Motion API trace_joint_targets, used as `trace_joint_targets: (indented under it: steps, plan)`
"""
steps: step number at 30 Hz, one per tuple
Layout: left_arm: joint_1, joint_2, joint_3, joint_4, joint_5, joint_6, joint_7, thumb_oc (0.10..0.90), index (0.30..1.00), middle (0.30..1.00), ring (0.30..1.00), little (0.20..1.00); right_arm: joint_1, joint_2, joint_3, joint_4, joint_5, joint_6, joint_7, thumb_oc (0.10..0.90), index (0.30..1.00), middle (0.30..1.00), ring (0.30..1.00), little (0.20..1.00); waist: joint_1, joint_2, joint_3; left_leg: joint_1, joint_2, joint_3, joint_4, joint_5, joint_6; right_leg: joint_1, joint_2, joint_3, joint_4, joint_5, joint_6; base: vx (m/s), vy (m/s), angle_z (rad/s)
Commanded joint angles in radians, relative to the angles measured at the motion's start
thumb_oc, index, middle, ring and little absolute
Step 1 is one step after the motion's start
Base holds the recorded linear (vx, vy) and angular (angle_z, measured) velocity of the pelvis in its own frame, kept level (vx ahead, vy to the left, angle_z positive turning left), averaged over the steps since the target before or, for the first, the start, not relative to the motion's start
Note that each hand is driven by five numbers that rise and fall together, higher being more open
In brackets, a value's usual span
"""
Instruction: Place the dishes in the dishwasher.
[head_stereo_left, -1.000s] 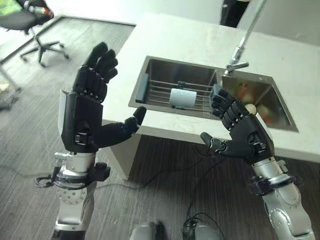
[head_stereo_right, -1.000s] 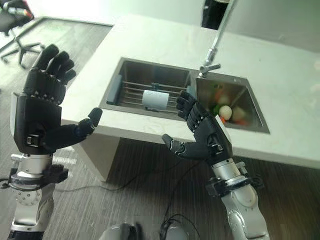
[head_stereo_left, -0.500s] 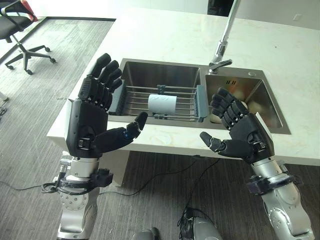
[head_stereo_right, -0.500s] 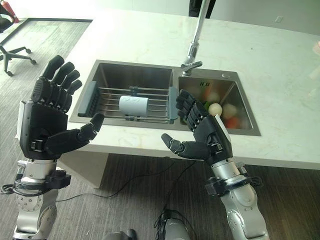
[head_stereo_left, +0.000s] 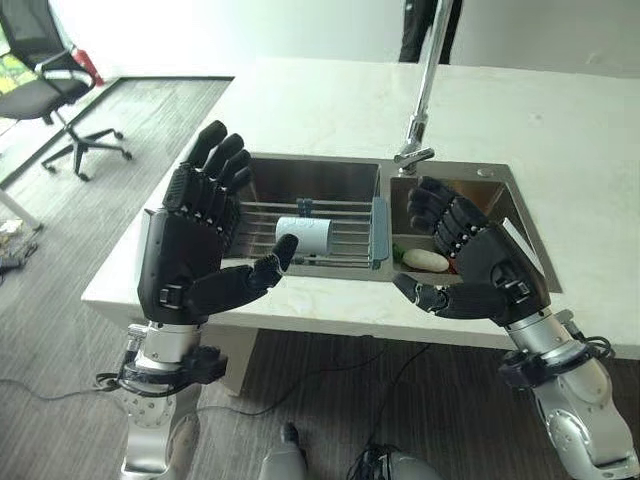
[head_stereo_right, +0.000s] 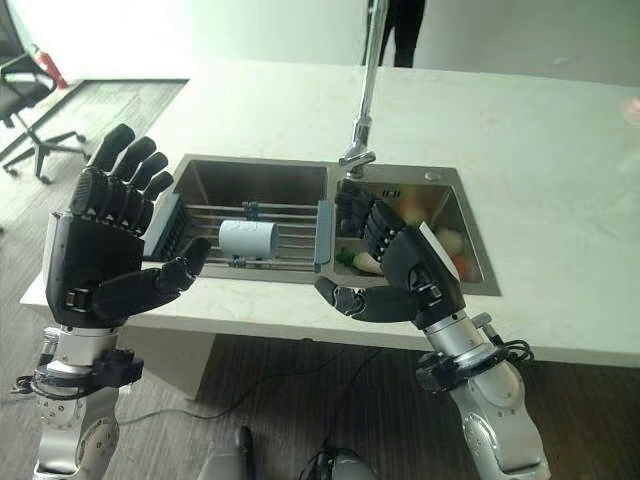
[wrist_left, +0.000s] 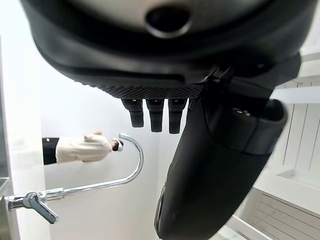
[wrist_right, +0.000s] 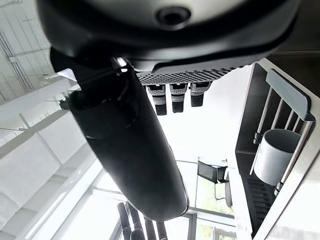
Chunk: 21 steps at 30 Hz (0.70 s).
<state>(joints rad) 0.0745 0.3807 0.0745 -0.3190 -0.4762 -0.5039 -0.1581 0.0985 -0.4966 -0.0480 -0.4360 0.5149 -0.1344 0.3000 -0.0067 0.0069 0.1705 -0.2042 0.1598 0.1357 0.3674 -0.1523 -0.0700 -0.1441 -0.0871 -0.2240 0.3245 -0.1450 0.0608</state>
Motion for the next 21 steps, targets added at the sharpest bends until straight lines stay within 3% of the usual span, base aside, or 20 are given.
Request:
trace_joint_targets:
  steps: [1, 6, 16, 17, 18, 21]
  plan:
    - [-0.055, 0.052, 0.032, -0.080, -0.046, -0.084, 0.008, 0.800, 0.900, 0.900, 0.900, 0.900, -0.069, 0.037, -0.057, -0.082, 0.049, -0.126, 0.022, 0.800, 0.900, 0.900, 0.900, 0.900, -0.011, -0.017, -0.067, 0.084, -0.040, 0.007, -0.067, -0.029, -0.001, 0.051, -0.063, 0.006, -0.025, -0.018, 0.058, 0.10, 0.180, -0.11]
    - [-0.098, 0.062, 0.012, -0.075, -0.056, -0.064, 0.020, 0.800, 0.900, 0.900, 0.900, 0.900, -0.091, 0.059, -0.046, -0.068, 0.026, -0.128, 0.010, 0.800, 0.900, 0.900, 0.900, 0.900, -0.021, -0.024, -0.069, 0.107, -0.062, 0.016, -0.067, -0.068, 0.029, 0.044, -0.087, 0.014, -0.025, -0.003, 0.078, 0.05, 0.109, 0.08]
    - [-0.113, 0.069, 0.004, -0.079, -0.031, -0.056, 0.031, 0.800, 0.900, 0.900, 0.900, 0.900, -0.113, 0.061, -0.042, -0.059, -0.002, -0.161, 0.007, 0.800, 0.900, 0.900, 0.900, 0.900, -0.019, -0.036, -0.068, 0.121, -0.070, 0.019, -0.067, -0.093, 0.052, 0.038, -0.085, 0.040, -0.025, -0.004, 0.082, 0.00, 0.017, -0.06]
    - [-0.071, 0.046, 0.006, -0.068, -0.061, -0.046, 0.057, 0.800, 0.900, 0.900, 0.900, 0.900, -0.085, 0.061, -0.059, 0.001, -0.033, -0.160, -0.033, 0.800, 0.900, 0.900, 0.900, 0.900, -0.017, -0.061, -0.056, 0.147, -0.129, 0.049, -0.067, -0.138, 0.089, -0.030, -0.061, 0.031, -0.025, 0.037, 0.075, 0.01, -0.031, -0.06]
    - [-0.069, 0.047, 0.005, -0.065, -0.057, -0.049, 0.058, 0.800, 0.900, 0.900, 0.900, 0.900, -0.083, 0.057, -0.058, 0.001, -0.033, -0.163, -0.033, 0.800, 0.900, 0.900, 0.900, 0.900, -0.020, -0.060, -0.056, 0.149, -0.125, 0.055, -0.067, -0.137, 0.088, -0.027, -0.058, 0.031, -0.025, 0.035, 0.073, 0.04, -0.086, -0.13]
    - [-0.080, 0.034, -0.013, -0.055, -0.074, 0.016, 0.098, 0.800, 0.900, 0.900, 0.900, 0.900, -0.099, 0.061, -0.044, 0.018, -0.038, -0.140, -0.081, 0.800, 0.900, 0.900, 0.900, 0.900, -0.023, -0.055, -0.060, 0.155, -0.115, 0.059, -0.067, -0.138, 0.084, -0.007, -0.051, 0.027, -0.025, 0.020, 0.065, 0.05, -0.084, -0.05]
